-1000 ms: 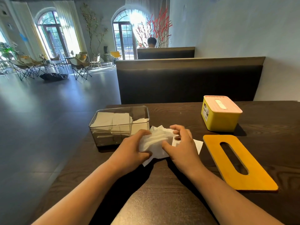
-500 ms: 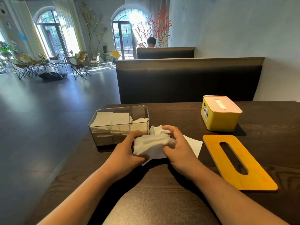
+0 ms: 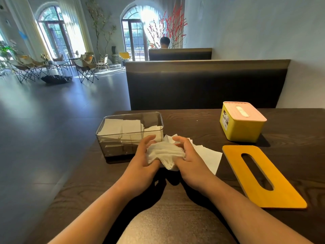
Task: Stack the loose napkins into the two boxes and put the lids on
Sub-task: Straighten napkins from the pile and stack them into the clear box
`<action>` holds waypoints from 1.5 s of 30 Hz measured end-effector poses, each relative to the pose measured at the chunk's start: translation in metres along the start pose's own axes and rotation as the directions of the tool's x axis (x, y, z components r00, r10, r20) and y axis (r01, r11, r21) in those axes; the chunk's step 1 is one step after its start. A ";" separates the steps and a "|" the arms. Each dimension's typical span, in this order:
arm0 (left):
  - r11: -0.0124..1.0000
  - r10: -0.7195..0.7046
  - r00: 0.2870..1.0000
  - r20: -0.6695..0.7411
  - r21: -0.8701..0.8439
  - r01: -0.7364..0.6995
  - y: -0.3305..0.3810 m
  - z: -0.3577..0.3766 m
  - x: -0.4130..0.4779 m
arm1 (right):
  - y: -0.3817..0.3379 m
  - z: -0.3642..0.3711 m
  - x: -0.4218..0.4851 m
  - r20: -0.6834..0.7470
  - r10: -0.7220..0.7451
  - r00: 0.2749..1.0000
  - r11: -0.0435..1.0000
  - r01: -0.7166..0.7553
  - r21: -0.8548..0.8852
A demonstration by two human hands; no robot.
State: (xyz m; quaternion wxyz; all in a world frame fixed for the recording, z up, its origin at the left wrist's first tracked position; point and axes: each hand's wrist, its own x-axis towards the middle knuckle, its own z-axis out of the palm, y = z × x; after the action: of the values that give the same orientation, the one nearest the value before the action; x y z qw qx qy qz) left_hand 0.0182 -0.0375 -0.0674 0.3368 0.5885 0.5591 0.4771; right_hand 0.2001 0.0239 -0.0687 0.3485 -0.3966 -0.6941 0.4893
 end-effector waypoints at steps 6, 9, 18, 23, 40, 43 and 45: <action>0.998 0.030 0.993 -0.115 0.057 -0.024 -0.001 0.003 0.000 | -0.007 -0.003 -0.002 0.119 -0.031 0.992 0.997 0.023 0.068; 0.999 0.018 0.992 -0.124 0.042 -0.013 0.000 0.002 0.000 | -0.007 -0.006 -0.005 0.166 -0.074 0.983 0.995 0.060 0.084; 0.996 0.048 0.991 -0.121 0.076 -0.038 0.000 -0.001 0.003 | -0.003 -0.008 -0.002 -0.032 -0.102 0.994 0.978 0.095 -0.185; 0.998 0.028 0.979 -0.203 0.061 -0.016 -0.003 -0.002 0.010 | 0.000 -0.006 -0.002 -0.028 -0.113 0.993 0.978 0.106 -0.181; 0.969 -0.170 0.957 -0.235 -0.216 0.120 -0.003 -0.015 0.011 | -0.003 -0.007 -0.001 -0.025 -0.043 0.999 0.998 0.042 -0.048; 0.982 -0.141 0.960 -0.240 -0.154 0.106 -0.003 -0.014 0.009 | -0.003 -0.005 -0.002 0.005 -0.069 0.998 0.994 0.070 -0.087; 0.990 -0.105 0.969 -0.225 -0.117 0.080 -0.002 -0.011 0.008 | -0.001 -0.003 -0.003 0.027 -0.109 0.994 0.978 0.112 -0.175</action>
State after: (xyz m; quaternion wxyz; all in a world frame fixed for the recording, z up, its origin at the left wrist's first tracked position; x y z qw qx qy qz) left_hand 0.0063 -0.0312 -0.0641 0.3225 0.4834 0.5950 0.5552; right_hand 0.2035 0.0224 -0.0669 0.3326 -0.3827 -0.7586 0.4092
